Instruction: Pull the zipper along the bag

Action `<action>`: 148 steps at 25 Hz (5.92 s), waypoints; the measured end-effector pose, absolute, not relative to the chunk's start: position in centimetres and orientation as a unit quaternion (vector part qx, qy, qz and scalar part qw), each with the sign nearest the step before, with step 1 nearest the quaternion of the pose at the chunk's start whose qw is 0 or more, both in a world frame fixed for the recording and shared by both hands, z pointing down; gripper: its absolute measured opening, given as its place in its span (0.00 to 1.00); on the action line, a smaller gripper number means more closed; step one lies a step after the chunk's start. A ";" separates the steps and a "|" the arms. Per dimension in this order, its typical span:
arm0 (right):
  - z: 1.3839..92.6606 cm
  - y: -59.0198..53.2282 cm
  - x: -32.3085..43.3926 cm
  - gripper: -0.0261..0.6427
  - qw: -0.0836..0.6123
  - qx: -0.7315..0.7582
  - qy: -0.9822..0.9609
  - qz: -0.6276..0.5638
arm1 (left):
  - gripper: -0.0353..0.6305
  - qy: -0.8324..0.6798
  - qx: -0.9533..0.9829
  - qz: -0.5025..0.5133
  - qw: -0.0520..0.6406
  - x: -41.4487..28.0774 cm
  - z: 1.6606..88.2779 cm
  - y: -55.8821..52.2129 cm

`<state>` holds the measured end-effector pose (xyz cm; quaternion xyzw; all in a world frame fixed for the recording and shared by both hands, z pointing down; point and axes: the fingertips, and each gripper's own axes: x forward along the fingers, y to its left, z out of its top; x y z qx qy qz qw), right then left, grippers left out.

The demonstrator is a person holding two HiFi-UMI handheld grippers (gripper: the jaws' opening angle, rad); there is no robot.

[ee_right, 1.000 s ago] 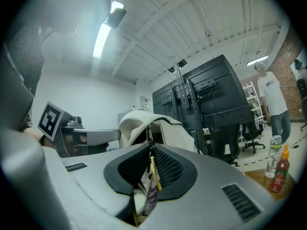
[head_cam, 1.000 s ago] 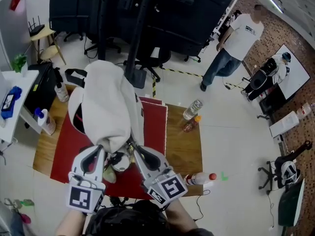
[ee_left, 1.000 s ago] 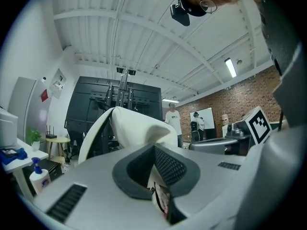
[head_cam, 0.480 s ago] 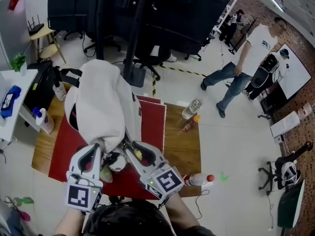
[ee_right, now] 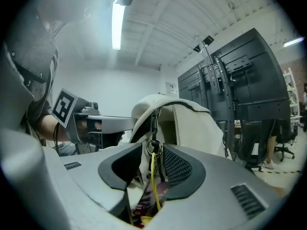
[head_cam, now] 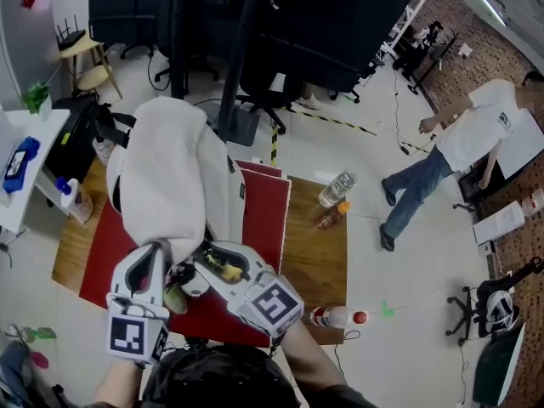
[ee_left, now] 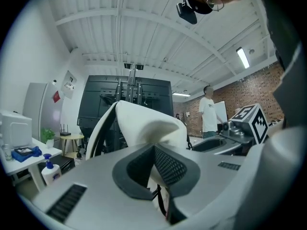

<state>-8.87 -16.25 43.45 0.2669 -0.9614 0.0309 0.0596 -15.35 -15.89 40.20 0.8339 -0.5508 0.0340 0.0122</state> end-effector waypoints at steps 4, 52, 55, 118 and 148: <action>43.3 -16.6 -9.1 0.28 0.051 0.257 -0.965 0.031 | 0.10 -0.556 0.831 0.034 0.012 -15.3 40.3 -16.0; 38.5 -10.3 -10.4 0.14 0.001 0.192 -0.981 -0.026 | 0.44 -0.479 0.865 0.147 0.001 -8.2 35.2 -15.0; 38.3 -10.3 -10.8 0.14 0.001 0.193 -0.981 -0.036 | 0.44 -0.485 0.860 0.159 0.007 -8.4 35.5 -15.8; 48.5 -10.2 -6.4 0.13 0.032 0.285 -0.957 0.053 | 0.15 -0.435 0.897 -0.018 0.080 -8.6 30.8 -15.9; 36.4 -10.3 -4.1 0.43 -0.102 0.296 -0.950 -0.018 | 0.32 -0.556 0.826 -0.003 -0.096 -13.5 28.9 -11.6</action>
